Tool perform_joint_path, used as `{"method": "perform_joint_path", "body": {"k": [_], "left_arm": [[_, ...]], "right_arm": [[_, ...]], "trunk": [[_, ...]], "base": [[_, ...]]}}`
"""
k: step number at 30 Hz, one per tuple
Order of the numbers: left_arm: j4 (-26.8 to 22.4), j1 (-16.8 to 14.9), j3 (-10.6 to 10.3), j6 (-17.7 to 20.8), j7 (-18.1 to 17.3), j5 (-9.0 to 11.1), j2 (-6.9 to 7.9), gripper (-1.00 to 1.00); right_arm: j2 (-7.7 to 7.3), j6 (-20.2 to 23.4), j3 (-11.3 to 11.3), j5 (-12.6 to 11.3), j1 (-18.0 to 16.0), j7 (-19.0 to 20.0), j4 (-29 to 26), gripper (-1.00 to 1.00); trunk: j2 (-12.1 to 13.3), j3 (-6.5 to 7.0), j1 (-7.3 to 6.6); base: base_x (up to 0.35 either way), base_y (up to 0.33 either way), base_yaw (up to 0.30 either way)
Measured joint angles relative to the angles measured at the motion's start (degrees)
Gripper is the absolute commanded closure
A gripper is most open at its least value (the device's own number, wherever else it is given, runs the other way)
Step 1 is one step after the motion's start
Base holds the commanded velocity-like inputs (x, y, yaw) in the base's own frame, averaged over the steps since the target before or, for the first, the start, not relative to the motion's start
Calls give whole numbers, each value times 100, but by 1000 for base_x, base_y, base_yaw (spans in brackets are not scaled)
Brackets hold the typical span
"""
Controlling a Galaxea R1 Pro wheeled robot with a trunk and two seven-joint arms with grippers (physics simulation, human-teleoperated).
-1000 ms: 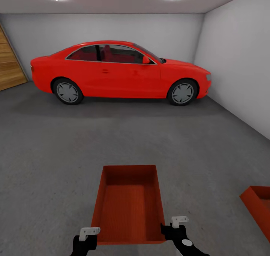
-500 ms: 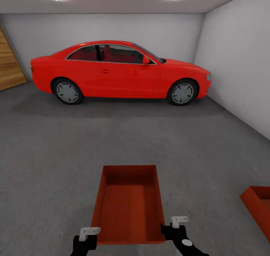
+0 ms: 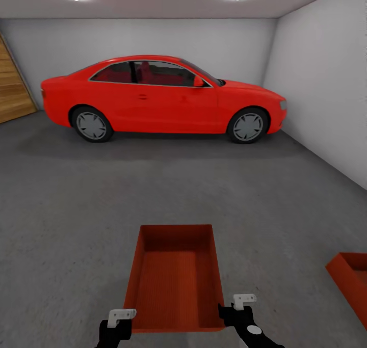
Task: Move the two storage containers from the living room to the garage. In the garage, place one container on the floor and stack the other container on top of it (either order is fine).
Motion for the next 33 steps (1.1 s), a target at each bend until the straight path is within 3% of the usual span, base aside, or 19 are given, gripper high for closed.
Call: {"method": "perform_joint_path", "body": {"k": [33], "left_arm": [[2, -1, -1, -1, 0, 1, -1, 100]], "right_arm": [[-2, 1, -1, -1, 1, 5, -2, 100]], "trunk": [[0, 0, 0]], "base": [[1, 0, -252]]}}
